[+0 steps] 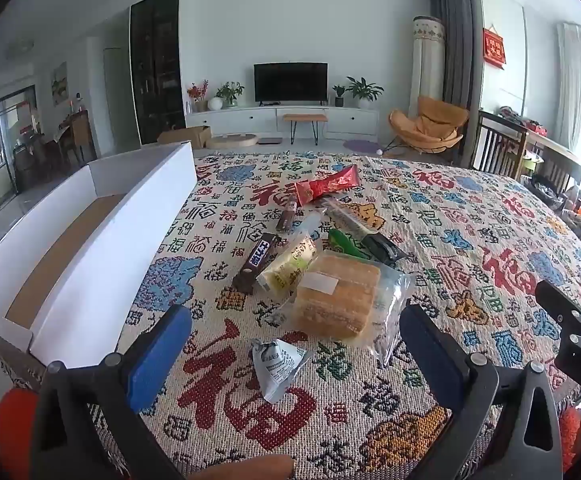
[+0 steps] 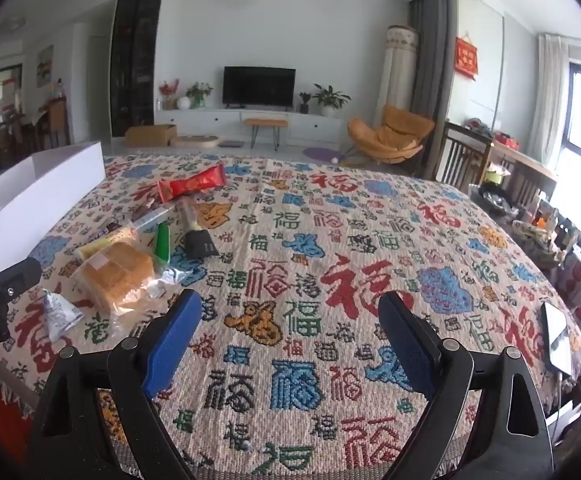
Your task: Organize snacks
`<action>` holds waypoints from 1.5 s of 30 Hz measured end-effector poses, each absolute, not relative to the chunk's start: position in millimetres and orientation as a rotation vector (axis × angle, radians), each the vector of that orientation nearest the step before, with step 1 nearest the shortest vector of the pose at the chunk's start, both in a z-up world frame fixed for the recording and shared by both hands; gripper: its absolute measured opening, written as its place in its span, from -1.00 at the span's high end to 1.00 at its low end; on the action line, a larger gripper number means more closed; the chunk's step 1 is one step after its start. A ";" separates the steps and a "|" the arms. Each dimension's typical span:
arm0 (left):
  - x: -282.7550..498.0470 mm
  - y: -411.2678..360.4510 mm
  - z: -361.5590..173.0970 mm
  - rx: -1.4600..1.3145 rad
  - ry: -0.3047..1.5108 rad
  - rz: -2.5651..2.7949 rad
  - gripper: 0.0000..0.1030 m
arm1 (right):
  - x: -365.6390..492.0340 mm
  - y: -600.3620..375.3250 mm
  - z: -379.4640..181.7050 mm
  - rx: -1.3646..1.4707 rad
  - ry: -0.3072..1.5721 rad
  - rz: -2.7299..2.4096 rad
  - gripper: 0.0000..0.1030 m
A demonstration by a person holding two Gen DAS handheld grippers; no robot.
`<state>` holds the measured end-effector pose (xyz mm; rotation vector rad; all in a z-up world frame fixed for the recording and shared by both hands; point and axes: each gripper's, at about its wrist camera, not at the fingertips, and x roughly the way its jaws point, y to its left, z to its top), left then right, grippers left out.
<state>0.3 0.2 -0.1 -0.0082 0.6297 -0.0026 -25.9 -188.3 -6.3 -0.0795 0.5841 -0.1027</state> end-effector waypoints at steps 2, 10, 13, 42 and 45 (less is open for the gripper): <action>0.4 0.3 0.0 -0.008 0.627 -0.004 -1.00 | -24.1 -188.5 -7.4 -0.082 0.592 -0.099 -0.79; -2.2 0.6 -2.7 -0.006 0.620 -0.003 -1.00 | -30.6 -181.3 -0.7 -0.099 0.562 -0.088 -0.79; -1.8 2.1 -5.0 -0.007 0.625 -0.004 -1.00 | -30.7 -179.5 -1.4 -0.106 0.564 -0.086 -0.79; 5.0 0.0 -11.9 -0.002 0.663 -0.001 -1.00 | -27.1 -176.6 -8.9 -0.101 0.593 -0.064 -0.79; 4.7 0.0 -12.0 -0.003 0.663 -0.001 -1.00 | -27.5 -175.8 -8.9 -0.103 0.592 -0.062 -0.79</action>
